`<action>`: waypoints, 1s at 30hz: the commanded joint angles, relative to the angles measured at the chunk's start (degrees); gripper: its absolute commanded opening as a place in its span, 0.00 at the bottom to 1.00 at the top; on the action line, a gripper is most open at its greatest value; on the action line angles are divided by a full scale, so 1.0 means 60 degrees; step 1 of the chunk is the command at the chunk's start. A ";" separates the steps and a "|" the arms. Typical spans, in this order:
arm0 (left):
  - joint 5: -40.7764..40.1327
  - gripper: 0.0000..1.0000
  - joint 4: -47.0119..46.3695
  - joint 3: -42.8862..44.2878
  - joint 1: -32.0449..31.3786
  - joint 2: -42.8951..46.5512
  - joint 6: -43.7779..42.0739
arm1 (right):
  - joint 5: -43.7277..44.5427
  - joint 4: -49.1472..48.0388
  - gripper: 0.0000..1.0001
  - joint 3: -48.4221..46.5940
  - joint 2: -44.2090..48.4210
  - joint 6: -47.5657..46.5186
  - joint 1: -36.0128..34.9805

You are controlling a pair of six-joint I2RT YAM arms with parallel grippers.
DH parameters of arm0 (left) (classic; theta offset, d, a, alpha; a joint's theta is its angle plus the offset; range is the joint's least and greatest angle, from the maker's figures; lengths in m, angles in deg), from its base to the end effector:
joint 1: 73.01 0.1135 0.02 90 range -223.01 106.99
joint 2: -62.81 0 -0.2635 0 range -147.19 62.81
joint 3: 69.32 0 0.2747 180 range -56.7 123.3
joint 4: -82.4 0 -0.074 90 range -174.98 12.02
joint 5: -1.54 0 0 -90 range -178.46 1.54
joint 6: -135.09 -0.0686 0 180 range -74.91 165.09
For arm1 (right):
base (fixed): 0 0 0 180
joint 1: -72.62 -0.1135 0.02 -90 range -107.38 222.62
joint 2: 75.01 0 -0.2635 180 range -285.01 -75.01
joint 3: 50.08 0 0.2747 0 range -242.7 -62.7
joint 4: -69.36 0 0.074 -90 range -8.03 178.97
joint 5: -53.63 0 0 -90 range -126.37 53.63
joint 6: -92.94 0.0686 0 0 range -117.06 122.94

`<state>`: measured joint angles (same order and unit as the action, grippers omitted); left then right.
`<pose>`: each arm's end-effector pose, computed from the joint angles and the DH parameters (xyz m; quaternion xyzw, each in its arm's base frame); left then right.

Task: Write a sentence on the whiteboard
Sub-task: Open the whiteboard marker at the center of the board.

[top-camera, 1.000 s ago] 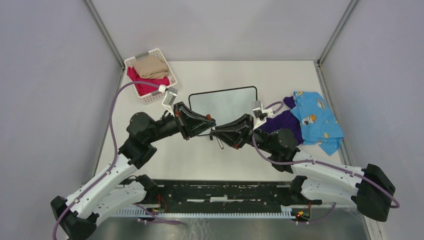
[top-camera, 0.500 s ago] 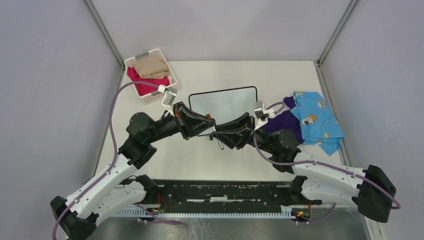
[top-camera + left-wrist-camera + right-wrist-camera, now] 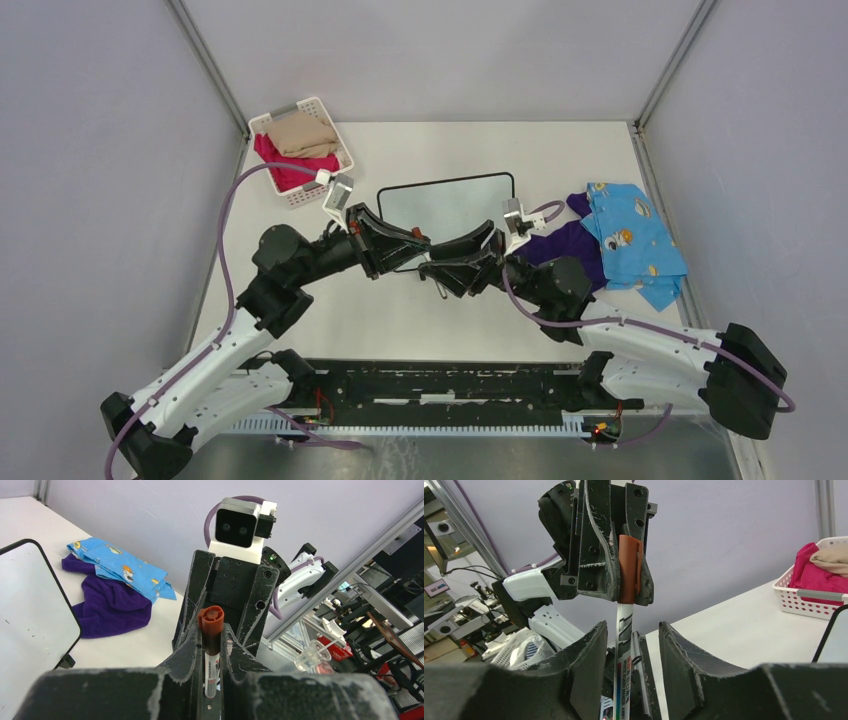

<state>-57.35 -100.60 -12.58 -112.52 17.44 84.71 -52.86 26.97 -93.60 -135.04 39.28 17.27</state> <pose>0.1570 -0.1754 0.3881 0.2113 0.5909 -0.6115 0.4820 0.1418 0.2394 0.3247 -0.2066 0.4980 0.6548 0.5296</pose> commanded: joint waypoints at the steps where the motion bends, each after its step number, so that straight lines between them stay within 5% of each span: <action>1: 0.0127 0.02 -0.0503 0.0088 0.0018 0.0065 0.0202 | -0.0158 -0.0932 0.43 -0.0476 -0.0115 0.0333 0.0016; 8: -0.0266 0.02 -0.0422 0.0318 0.0022 0.0168 0.0127 | -0.0296 -0.0691 0.00 -0.0277 -0.0037 0.0037 0.0019; 16: -0.1543 0.02 -0.0045 0.1433 0.0015 0.0163 0.0078 | -0.0040 -0.0076 0.00 0.0527 0.0462 -0.0386 0.0017; 30: -0.2035 0.02 -0.0933 0.1191 0.0014 0.0527 0.0712 | 0.0108 -0.0245 0.00 0.1368 0.0973 -0.0288 -0.0047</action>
<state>-67.51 -103.03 -7.33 -112.48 20.35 87.53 -52.38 27.85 -85.42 -131.02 38.42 17.16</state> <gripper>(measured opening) 0.149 0.050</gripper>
